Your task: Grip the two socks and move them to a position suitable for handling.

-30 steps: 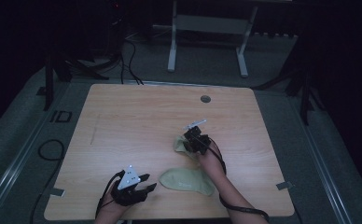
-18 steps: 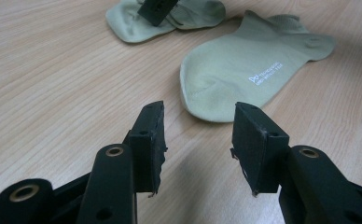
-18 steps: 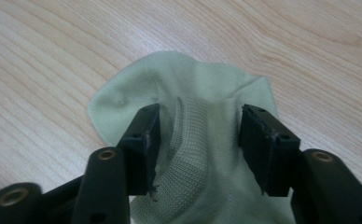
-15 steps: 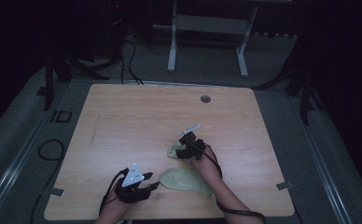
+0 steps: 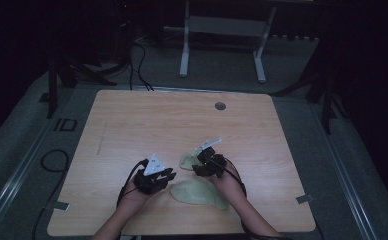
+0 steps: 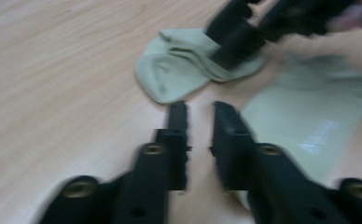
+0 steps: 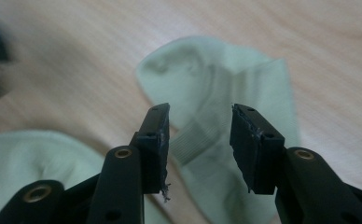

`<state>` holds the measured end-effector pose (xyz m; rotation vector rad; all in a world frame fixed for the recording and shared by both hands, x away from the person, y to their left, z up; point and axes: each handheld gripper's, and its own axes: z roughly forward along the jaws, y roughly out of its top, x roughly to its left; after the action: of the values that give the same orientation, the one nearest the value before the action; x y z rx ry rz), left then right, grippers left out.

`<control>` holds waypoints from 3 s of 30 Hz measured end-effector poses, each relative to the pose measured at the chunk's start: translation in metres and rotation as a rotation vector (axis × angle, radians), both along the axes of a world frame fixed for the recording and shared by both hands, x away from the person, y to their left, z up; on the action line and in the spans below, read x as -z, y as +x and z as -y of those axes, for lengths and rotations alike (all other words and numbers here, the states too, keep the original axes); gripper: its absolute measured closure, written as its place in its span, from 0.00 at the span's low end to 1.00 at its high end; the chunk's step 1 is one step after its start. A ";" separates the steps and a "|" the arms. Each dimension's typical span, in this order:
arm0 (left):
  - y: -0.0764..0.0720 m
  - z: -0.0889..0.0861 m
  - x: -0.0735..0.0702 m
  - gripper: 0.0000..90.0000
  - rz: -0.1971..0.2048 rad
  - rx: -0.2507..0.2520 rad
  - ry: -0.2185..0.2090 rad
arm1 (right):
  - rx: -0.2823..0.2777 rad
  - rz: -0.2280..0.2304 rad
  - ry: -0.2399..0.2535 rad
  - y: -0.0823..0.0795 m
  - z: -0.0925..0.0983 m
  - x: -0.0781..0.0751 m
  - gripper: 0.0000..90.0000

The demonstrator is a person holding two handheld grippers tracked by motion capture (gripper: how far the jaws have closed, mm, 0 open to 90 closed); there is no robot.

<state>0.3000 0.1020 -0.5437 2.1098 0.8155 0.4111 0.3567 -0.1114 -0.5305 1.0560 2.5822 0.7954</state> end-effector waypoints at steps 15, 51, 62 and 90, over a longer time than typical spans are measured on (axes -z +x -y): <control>0.056 0.044 0.016 0.99 -0.034 0.027 0.122 | -0.012 0.042 -0.038 -0.012 -0.006 0.020 0.73; 0.068 0.041 0.020 0.99 -0.024 0.049 0.162 | 0.199 0.066 0.132 0.008 0.098 -0.019 0.86; 0.071 0.039 0.019 0.99 -0.026 0.063 0.169 | 0.136 0.045 0.032 0.022 0.083 0.013 0.97; 0.089 0.025 0.014 0.70 -0.084 -0.029 0.117 | 0.141 0.029 0.077 0.049 0.066 0.012 0.73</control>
<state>0.3886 0.0771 -0.5579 2.2390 0.8900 0.3963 0.4052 -0.1776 -0.5425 1.2238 2.4388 0.8746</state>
